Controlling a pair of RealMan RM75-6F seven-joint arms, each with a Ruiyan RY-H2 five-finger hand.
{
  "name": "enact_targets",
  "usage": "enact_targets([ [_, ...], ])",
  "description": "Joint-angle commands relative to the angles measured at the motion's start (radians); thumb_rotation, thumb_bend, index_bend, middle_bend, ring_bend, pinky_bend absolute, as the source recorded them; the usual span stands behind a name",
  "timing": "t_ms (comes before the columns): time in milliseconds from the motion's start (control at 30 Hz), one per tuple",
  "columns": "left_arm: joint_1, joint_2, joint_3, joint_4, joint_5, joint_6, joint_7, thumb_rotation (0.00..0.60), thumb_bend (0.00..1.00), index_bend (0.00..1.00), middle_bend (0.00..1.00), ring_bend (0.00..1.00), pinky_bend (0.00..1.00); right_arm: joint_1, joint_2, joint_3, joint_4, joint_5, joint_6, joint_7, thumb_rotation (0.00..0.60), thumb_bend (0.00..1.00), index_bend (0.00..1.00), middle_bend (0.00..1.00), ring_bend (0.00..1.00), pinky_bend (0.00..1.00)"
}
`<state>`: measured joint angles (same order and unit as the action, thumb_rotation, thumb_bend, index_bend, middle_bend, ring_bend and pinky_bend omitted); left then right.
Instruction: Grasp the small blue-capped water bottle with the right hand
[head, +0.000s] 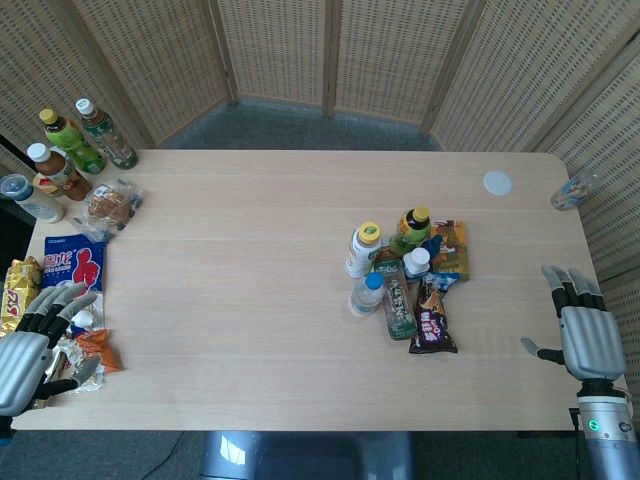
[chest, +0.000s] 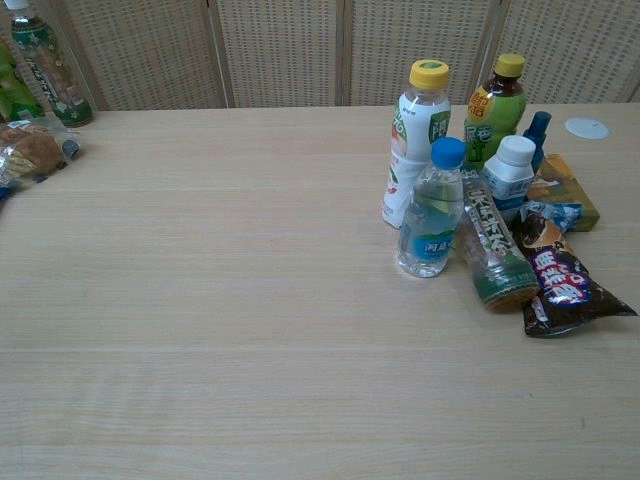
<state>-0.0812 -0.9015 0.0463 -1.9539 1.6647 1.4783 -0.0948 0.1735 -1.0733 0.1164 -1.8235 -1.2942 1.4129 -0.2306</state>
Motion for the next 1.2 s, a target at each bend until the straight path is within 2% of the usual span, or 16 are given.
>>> enact_targets([
  [33, -0.002, 0.001, 0.002, 0.0, 0.003, -0.005, -0.003, 0.6, 0.35, 0.13, 0.05, 0.0, 0.0, 0.0, -0.002, 0.001, -0.002, 0.002, -0.002, 0.002, 0.594, 0.05, 0.0, 0.07, 0.0, 0.0],
  [333, 0.011, 0.019, 0.008, 0.001, 0.03, 0.031, -0.032, 0.6, 0.35, 0.13, 0.05, 0.0, 0.0, -0.011, 0.006, 0.0, -0.024, -0.016, 0.004, 0.043, 0.597, 0.05, 0.0, 0.06, 0.0, 0.0],
  [633, 0.001, 0.017, 0.008, 0.017, 0.033, 0.018, -0.057, 0.6, 0.35, 0.13, 0.05, 0.0, 0.0, -0.002, 0.011, -0.004, -0.052, -0.022, -0.024, 0.039, 0.596, 0.05, 0.0, 0.05, 0.0, 0.0],
  [1033, -0.012, 0.005, 0.004, 0.04, 0.014, -0.003, -0.081, 0.6, 0.35, 0.13, 0.05, 0.0, 0.0, 0.096, -0.06, 0.024, -0.057, -0.017, -0.163, 0.101, 0.597, 0.05, 0.0, 0.04, 0.0, 0.0],
  [1200, -0.013, 0.006, 0.003, 0.047, 0.008, -0.004, -0.089, 0.6, 0.35, 0.13, 0.05, 0.0, 0.0, 0.145, -0.099, 0.026, -0.041, -0.014, -0.222, 0.076, 0.597, 0.05, 0.0, 0.04, 0.0, 0.0],
])
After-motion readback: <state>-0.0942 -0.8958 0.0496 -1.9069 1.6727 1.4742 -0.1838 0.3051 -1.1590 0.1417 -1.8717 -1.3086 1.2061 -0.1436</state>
